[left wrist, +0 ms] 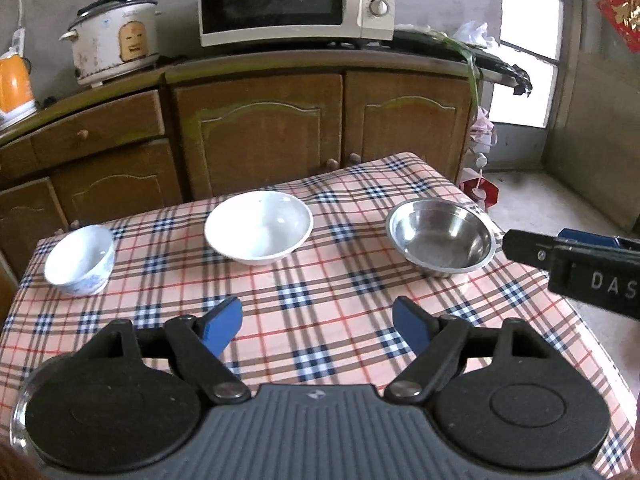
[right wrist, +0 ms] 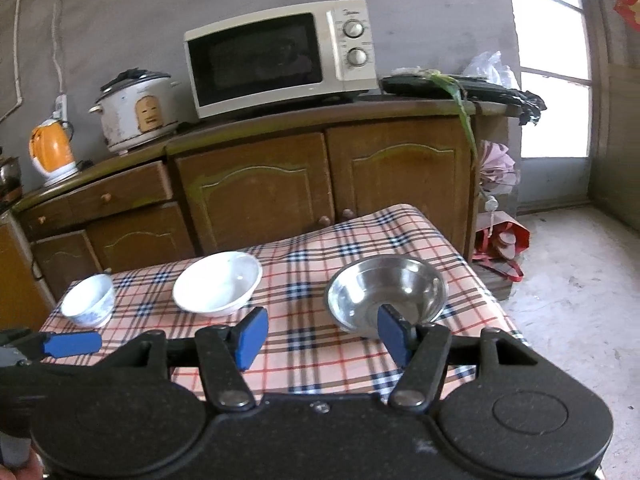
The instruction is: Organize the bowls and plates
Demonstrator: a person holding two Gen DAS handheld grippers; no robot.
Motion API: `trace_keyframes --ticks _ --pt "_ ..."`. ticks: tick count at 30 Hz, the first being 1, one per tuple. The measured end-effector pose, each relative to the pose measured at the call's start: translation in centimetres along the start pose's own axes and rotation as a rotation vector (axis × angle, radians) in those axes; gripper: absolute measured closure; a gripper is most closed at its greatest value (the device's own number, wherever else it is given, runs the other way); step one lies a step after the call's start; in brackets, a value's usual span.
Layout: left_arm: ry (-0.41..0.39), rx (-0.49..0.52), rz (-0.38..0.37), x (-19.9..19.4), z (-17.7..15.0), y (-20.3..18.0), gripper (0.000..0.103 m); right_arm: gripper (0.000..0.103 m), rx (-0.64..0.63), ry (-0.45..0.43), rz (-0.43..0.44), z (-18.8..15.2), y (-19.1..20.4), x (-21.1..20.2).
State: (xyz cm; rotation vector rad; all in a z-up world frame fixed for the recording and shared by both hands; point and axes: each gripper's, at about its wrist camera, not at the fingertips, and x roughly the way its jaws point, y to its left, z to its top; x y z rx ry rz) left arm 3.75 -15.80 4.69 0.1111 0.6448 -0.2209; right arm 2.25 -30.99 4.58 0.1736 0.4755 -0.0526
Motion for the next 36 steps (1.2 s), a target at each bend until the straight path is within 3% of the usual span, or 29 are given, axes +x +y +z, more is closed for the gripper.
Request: trace_keyframes --ticks 20,36 --pt "0.034 -0.012 -0.05 8.5 3.1 -3.0 0.017 0.027 0.162 0.059 -0.155 1.7 -9.2 8.0" --pt "0.09 0.018 -0.064 17.5 4.9 -5.5 0.015 0.027 0.211 0.167 -0.145 1.0 -13.7 15.8"
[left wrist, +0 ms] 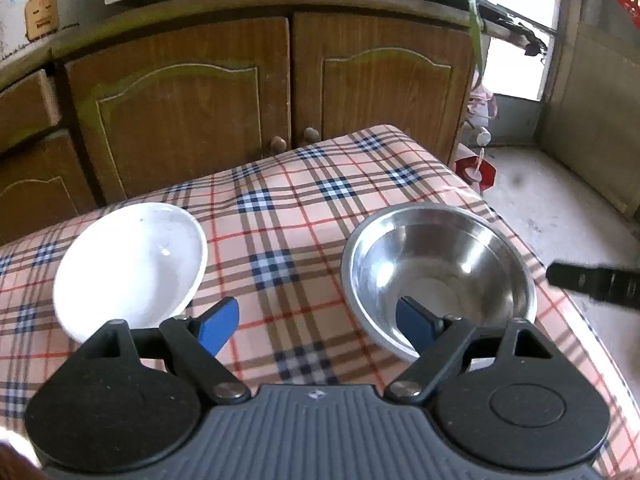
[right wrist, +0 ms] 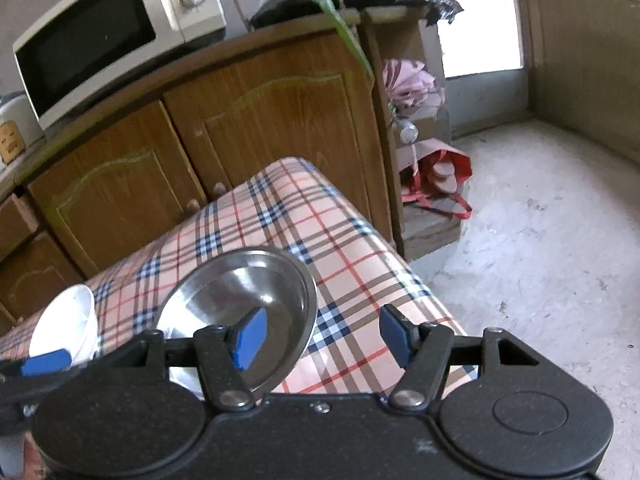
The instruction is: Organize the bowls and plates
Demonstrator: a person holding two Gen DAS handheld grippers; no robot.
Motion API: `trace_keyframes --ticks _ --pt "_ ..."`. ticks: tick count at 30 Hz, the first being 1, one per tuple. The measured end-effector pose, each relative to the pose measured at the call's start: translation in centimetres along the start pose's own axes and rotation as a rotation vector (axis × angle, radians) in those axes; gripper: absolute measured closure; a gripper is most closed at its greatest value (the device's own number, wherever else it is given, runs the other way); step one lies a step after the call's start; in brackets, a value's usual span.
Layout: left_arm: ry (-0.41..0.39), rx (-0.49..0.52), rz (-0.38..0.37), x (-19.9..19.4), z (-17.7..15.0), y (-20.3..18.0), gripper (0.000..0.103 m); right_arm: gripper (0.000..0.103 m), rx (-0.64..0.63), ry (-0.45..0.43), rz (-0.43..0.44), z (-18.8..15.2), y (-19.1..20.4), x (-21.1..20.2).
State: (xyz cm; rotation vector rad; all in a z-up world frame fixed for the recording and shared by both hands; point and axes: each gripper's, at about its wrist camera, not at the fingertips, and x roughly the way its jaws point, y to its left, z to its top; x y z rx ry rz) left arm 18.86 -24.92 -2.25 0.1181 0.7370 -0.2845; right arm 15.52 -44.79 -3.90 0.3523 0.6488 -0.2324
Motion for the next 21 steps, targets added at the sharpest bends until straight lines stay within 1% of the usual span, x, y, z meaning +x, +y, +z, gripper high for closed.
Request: trace_keyframes --ticks 5,9,11,13,14,15,16,17,18,19,21 --pt "0.02 -0.001 -0.004 2.5 0.6 -0.6 0.015 0.027 -0.023 0.037 -0.006 -0.5 0.3 2.3" --pt "0.033 0.011 0.0 4.4 1.0 -1.1 0.016 0.027 -0.006 0.042 0.004 -0.4 0.0 3.5" --pt "0.033 0.006 -0.002 5.3 1.2 -1.3 0.018 0.027 0.006 0.049 0.012 -0.4 -0.2 4.1" --pt "0.038 0.005 -0.006 6.2 1.4 -1.4 0.027 0.027 0.022 0.052 0.022 -0.4 -0.3 4.7" --pt "0.051 0.002 -0.016 6.6 1.5 -1.5 0.03 0.028 0.026 0.051 0.031 -0.5 -0.3 4.9" --pt "0.061 -0.002 -0.029 7.1 1.5 -1.5 0.039 0.028 0.026 0.051 0.036 -0.5 -0.2 5.1" --pt "0.065 -0.003 -0.039 7.4 1.5 -1.6 0.055 0.037 0.022 0.053 0.039 -0.6 -0.1 5.4" --pt "0.079 -0.003 -0.047 7.9 1.4 -1.6 0.064 0.06 0.022 0.059 0.044 -0.6 -0.1 5.7" --pt "0.101 -0.01 -0.059 8.3 1.3 -1.5 0.076 0.071 0.03 0.073 0.053 -0.8 0.0 6.1" --pt "0.102 -0.026 -0.08 8.4 1.2 -1.4 0.079 0.084 0.043 0.085 0.075 -0.9 0.0 6.3" --pt "0.086 -0.032 -0.081 8.2 1.0 -1.3 0.079 0.084 0.031 0.072 0.067 -1.1 0.3 6.0"
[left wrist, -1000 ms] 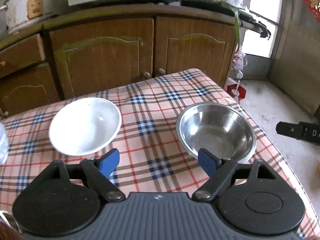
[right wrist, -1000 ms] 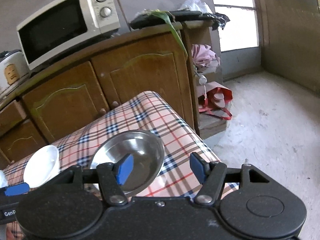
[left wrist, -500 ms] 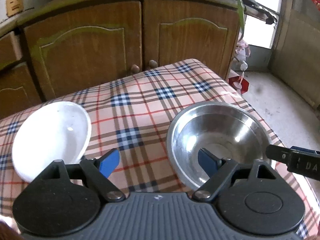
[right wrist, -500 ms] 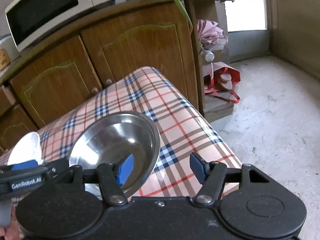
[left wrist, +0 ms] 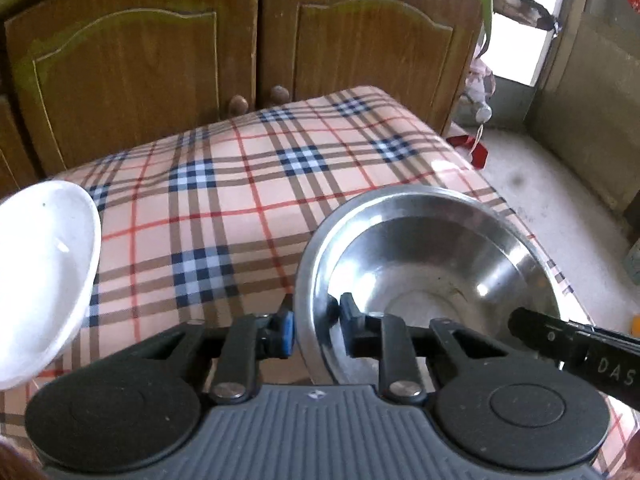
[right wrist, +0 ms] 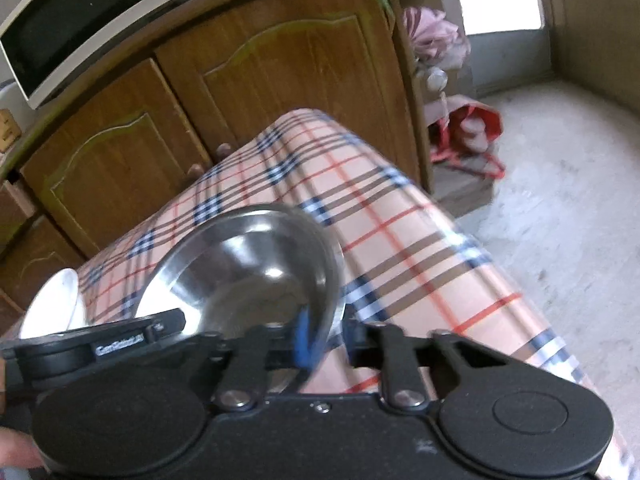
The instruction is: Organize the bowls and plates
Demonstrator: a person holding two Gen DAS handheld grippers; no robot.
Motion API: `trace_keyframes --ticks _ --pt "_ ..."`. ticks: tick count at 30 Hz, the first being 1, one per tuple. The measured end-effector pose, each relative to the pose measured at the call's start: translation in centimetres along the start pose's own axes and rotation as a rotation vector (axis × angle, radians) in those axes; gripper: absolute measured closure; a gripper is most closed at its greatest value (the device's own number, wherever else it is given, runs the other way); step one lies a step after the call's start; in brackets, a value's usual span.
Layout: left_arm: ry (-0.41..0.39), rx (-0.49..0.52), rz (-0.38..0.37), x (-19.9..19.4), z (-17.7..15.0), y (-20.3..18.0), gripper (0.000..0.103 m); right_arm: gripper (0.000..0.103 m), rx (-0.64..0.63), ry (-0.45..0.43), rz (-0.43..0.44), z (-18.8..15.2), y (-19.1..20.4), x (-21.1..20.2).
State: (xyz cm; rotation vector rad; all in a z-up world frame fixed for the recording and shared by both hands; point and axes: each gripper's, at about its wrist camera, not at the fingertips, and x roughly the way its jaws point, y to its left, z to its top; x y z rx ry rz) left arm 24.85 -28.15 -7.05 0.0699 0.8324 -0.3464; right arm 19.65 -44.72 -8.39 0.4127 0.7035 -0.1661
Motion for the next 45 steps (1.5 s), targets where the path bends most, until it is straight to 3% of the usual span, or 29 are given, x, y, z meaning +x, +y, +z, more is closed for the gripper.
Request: trace_keyframes --ticks 4,13,27,45 --pt "-0.014 -0.006 -0.028 -1.4 -0.5 0.0 0.08 0.084 -0.009 -0.031 -0.005 0.4 0.3 -1.6" --pt "-0.083 -0.006 -0.006 -8.3 -0.8 -0.8 0.081 0.084 -0.068 -0.091 -0.023 0.0 2.5 -8.1" --pt "-0.139 0.048 0.04 -18.5 -5.3 -3.1 0.08 0.083 -0.093 -0.147 -0.04 -4.7 4.4 -19.0" --pt "-0.161 0.07 0.074 -24.6 -9.8 -3.6 0.079 0.083 -0.134 -0.173 -0.063 -8.6 6.4 -25.8"
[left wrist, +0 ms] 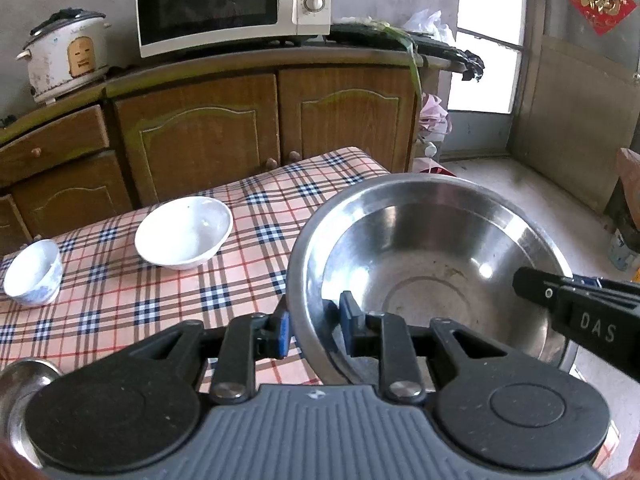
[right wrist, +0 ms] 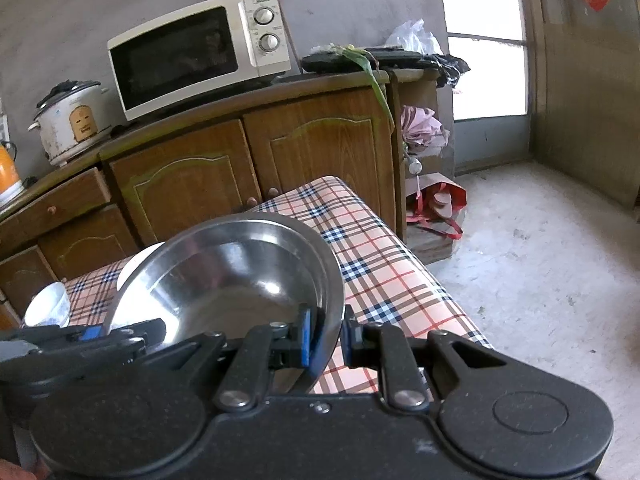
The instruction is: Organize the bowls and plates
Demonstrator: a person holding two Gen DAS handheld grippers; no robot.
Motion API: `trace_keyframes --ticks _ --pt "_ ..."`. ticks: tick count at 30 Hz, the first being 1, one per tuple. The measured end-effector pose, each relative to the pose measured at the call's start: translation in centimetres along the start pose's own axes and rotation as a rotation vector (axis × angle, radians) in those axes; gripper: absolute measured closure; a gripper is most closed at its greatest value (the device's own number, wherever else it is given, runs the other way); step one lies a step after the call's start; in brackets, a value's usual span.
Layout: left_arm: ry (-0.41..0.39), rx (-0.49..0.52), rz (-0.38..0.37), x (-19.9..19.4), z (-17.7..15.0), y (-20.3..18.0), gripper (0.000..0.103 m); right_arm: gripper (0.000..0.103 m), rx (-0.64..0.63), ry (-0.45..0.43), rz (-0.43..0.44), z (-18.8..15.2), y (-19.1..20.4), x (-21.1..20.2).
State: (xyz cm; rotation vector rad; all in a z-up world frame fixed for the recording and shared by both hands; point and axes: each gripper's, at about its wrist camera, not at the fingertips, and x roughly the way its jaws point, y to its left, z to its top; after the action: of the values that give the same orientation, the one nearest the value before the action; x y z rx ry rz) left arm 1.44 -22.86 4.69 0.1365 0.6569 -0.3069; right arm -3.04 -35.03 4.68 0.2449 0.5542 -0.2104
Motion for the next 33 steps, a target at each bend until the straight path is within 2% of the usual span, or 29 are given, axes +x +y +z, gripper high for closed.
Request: trace_keyframes --ticks 14,33 --pt "-0.009 -0.008 0.018 -2.4 -2.2 0.9 0.079 0.083 -0.011 0.001 0.022 -1.8 1.2 -2.1" --pt "0.03 -0.048 0.04 -2.9 -4.9 2.9 0.078 0.083 -0.035 0.05 0.049 -4.4 3.0 -2.2"
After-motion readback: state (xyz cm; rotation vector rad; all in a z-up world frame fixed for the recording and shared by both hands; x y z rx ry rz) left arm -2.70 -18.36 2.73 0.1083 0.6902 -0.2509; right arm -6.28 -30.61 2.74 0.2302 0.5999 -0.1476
